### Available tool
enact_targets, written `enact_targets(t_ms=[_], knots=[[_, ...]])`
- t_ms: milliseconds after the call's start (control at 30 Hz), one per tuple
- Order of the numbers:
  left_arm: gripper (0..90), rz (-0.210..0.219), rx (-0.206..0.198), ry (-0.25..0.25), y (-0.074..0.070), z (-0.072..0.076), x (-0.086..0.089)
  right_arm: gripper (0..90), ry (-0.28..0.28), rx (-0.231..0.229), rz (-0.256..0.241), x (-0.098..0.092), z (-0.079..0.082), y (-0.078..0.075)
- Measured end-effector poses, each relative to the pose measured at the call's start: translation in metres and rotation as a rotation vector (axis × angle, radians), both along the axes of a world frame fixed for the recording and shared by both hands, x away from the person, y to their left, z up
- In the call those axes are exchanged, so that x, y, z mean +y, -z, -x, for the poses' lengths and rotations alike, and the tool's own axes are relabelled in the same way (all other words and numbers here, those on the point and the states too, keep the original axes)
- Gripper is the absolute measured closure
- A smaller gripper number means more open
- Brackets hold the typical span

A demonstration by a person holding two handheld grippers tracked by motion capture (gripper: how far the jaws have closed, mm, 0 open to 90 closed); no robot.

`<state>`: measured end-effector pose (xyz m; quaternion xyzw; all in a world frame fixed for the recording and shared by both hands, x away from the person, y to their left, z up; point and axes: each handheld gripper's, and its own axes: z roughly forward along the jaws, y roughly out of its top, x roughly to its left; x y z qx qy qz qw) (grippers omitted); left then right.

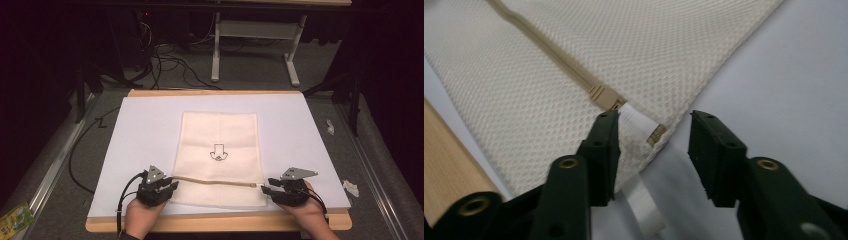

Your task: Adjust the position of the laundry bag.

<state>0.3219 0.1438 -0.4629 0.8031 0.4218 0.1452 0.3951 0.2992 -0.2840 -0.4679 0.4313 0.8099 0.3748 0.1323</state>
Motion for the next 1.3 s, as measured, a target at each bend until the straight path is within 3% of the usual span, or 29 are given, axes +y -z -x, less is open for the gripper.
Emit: enact_targets(t_ms=[33, 100, 333, 500, 733, 867, 1100, 1133, 1300], knots=[[57.4, 0.018, -0.034, -0.008, -0.003, 0.000, 0.000, 50.7, 0.033, -0.005, -0.024, -0.004, -0.001, -0.001], [54.0, 0.031, -0.047, -0.007, -0.004, 0.000, -0.001, 49.6, 0.053, -0.013, -0.039, -0.008, -0.002, -0.001], [46.2, 0.089, -0.053, 0.021, -0.008, 0.001, -0.015, 44.2, 0.138, -0.041, -0.070, -0.020, -0.005, -0.002], [43.7, 0.108, -0.050, 0.084, -0.007, 0.003, -0.043, 44.8, 0.172, -0.064, -0.088, -0.028, -0.006, -0.004], [43.3, 0.114, -0.052, 0.126, -0.005, 0.005, -0.065, 45.2, 0.169, -0.091, -0.091, -0.030, -0.007, -0.006], [44.0, 0.115, -0.050, 0.158, -0.005, 0.006, -0.082, 41.6, 0.177, -0.065, -0.103, -0.030, -0.009, -0.004], [48.4, 0.128, -0.027, 0.223, -0.003, 0.008, -0.112, 42.1, 0.159, -0.065, -0.096, -0.028, -0.011, -0.003], [49.1, 0.133, -0.022, 0.236, -0.001, 0.008, -0.124, 42.3, 0.159, -0.062, -0.097, -0.027, -0.011, -0.003], [52.2, 0.134, -0.012, 0.275, -0.001, 0.005, -0.148, 43.0, 0.159, -0.061, -0.098, -0.028, -0.009, -0.003]])
